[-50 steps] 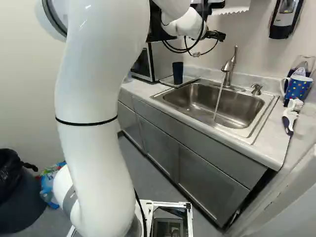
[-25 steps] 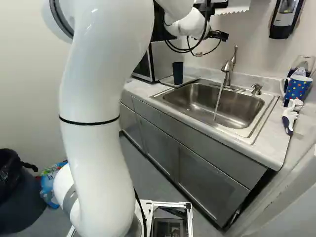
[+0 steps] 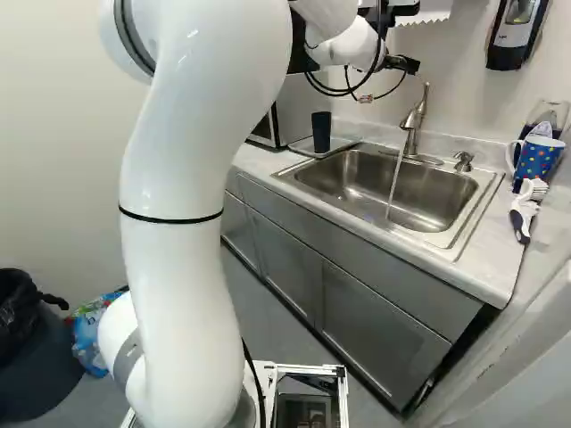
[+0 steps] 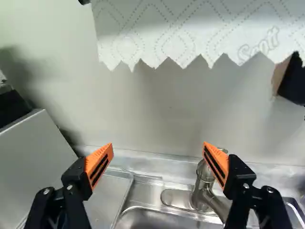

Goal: Rinse the cup and place it in the tray

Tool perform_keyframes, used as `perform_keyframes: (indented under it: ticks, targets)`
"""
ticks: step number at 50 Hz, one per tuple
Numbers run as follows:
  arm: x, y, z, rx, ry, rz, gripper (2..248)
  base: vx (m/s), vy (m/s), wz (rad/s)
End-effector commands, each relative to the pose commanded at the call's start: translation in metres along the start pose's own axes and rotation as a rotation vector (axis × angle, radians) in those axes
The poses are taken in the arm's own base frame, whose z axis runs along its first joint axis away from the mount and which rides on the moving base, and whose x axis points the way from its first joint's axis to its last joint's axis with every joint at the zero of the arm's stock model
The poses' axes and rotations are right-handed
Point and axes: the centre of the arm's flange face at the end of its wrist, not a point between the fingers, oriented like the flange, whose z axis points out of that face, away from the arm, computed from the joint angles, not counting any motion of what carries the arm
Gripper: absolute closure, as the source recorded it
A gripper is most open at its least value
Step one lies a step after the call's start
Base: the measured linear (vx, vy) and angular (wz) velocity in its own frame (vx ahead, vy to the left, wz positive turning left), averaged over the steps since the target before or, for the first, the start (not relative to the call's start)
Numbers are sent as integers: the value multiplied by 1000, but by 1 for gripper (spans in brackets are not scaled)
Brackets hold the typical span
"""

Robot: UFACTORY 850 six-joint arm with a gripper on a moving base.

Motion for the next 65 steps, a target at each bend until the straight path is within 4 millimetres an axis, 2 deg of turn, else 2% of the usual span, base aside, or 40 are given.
perform_keyframes:
  ticks: [51, 65]
  targets:
    - [3, 31, 51, -37, 38, 7, 3, 0, 0, 0]
    - [3, 32, 53, -39, 36, 7, 3, 0, 0, 0]
